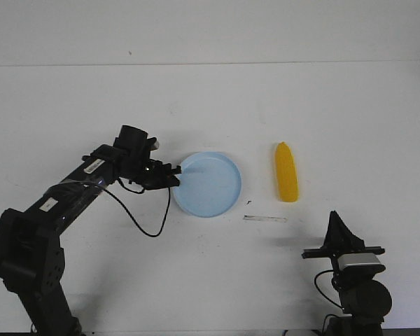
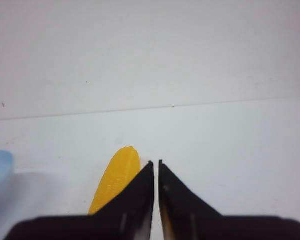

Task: Place corn on plate with both arms
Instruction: 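Slide the plate with the left gripper toward the yellow corn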

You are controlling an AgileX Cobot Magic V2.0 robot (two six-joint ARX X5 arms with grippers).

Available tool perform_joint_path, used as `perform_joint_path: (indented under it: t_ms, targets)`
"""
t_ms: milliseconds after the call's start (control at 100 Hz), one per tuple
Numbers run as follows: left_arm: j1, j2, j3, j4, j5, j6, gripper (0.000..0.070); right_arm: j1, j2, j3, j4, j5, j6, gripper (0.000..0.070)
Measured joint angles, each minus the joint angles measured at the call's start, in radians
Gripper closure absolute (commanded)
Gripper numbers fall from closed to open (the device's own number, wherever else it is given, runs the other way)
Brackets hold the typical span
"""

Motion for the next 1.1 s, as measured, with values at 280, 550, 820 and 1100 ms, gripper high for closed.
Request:
perform_joint_path:
  t_ms: [280,550,820,1100]
  targets:
    - [-0.100,0.000,0.000,0.008,-0.053,-0.079,0.0699,0.000,0.000,0.000,0.000,0.000,0.000,0.0685]
    - [-0.071,0.000,0.000,0.008,-0.108,-0.115,0.0699,0.000,0.000,0.000,0.000,0.000,0.000,0.0685]
    - [-0.026,0.000,0.000,0.008,-0.112,-0.122,0.0699,0.000,0.000,0.000,0.000,0.000,0.000,0.0685]
    - [-0.022,0.000,0.000,0.008,-0.116,-0.118,0.0528,0.000,0.000,0.000,0.000,0.000,0.000,0.0685]
